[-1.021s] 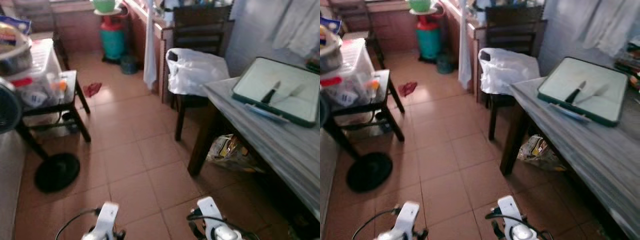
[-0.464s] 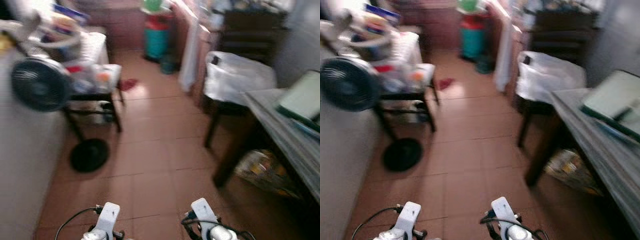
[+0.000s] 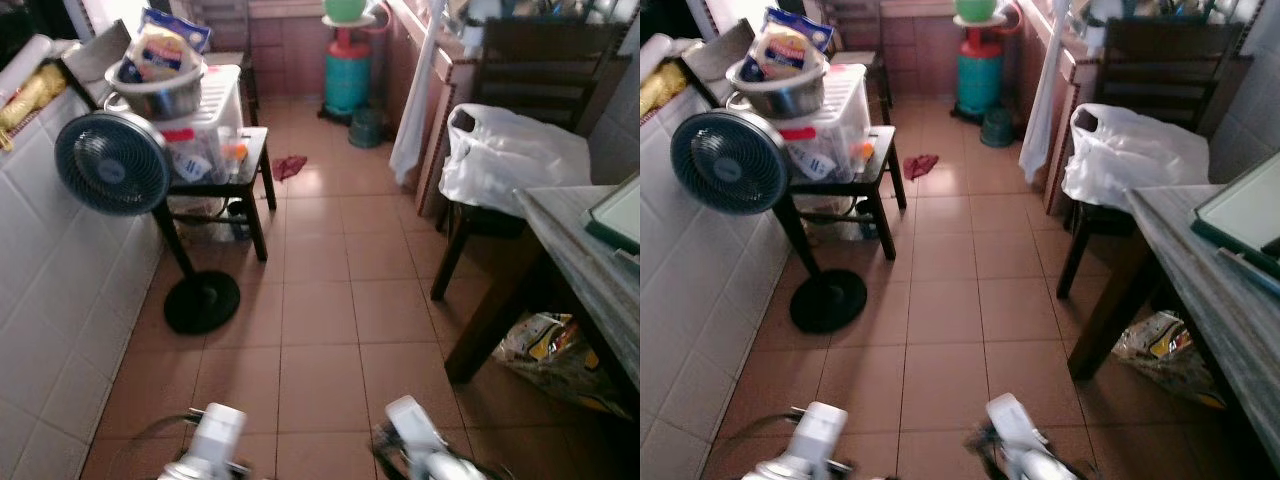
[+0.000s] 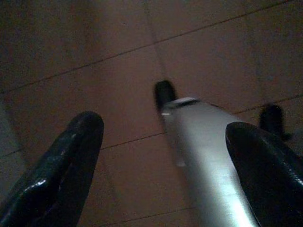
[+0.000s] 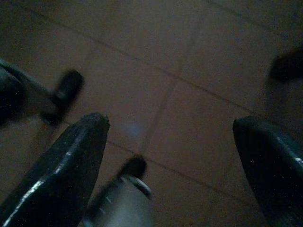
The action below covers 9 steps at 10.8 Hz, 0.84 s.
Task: Setting the table
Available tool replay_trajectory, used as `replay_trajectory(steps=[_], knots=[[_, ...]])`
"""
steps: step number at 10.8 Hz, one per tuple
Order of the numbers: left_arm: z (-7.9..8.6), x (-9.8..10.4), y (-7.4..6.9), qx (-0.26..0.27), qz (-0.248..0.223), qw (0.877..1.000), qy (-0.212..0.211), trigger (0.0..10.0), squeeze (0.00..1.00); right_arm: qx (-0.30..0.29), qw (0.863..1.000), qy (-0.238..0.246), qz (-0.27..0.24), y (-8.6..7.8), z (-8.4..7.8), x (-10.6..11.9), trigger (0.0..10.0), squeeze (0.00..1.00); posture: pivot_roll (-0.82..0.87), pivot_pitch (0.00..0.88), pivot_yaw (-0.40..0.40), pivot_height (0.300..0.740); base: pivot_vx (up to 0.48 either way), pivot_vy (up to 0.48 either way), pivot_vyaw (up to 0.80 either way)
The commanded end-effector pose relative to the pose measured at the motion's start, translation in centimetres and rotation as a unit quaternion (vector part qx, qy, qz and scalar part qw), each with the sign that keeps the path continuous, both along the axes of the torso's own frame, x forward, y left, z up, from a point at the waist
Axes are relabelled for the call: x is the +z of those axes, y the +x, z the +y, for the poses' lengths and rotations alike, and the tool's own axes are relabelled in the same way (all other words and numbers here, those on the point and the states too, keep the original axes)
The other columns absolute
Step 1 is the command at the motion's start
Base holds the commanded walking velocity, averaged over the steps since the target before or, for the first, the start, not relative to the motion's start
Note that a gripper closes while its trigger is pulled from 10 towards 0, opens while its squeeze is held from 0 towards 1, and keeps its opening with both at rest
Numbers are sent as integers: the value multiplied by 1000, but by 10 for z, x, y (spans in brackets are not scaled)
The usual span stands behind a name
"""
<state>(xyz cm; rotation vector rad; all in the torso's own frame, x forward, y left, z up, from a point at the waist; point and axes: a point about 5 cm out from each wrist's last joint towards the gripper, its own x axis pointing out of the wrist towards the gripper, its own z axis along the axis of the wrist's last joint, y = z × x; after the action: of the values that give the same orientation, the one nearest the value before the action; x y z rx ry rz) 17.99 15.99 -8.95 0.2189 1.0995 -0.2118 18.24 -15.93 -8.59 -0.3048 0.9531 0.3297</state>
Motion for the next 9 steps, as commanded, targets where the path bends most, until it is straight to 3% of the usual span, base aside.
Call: replay_trajectory(steps=[1, 9], knots=[[11, 0, 0, 3, 2, 1000, 16, 10000, 0, 6, 1000, 7, -3, 3, 7, 1, 10000, 0, 126, 0, -19, 740, 0, 356, 0], [12, 1, 0, -8, 5, 1000, 22, 10000, 0, 11, 1000, -6, 7, -4, 2, -2, 10000, 0, 127, 0, -16, 740, 0, 472, 0]])
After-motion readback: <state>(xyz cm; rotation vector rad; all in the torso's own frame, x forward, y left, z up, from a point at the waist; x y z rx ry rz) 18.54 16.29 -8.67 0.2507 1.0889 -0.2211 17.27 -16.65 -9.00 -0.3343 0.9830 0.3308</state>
